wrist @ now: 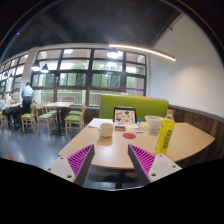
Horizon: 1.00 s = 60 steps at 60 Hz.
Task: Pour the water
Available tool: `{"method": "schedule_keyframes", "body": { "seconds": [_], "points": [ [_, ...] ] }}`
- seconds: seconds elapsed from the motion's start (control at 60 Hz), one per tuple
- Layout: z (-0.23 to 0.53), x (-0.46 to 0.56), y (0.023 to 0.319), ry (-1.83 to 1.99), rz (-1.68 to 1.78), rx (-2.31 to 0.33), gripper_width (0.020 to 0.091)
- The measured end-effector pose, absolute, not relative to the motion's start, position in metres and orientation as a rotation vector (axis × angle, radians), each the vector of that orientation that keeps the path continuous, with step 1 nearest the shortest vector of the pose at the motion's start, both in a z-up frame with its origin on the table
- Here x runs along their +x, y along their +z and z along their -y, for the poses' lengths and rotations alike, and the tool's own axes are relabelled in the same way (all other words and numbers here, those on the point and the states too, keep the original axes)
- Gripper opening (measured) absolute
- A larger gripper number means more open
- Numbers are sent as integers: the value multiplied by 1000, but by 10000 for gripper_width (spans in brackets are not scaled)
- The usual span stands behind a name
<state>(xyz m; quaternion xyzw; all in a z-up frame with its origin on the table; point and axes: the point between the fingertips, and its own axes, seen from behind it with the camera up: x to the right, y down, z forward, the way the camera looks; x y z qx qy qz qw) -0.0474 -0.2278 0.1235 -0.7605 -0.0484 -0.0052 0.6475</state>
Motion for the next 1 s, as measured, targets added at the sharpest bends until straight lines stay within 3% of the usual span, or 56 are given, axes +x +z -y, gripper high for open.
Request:
{"method": "schedule_keyframes", "body": {
  "seconds": [0.4,0.617,0.85,0.967,1.0],
  "points": [
    [212,29,116,-86,4,-1725,776],
    [157,146,115,-153,-120,-1672,768],
    [82,205,89,-212,-144,-1660,768],
    [44,217,91,-195,-169,-1624,763],
    [36,217,94,-184,-168,-1610,584]
  ]
}}
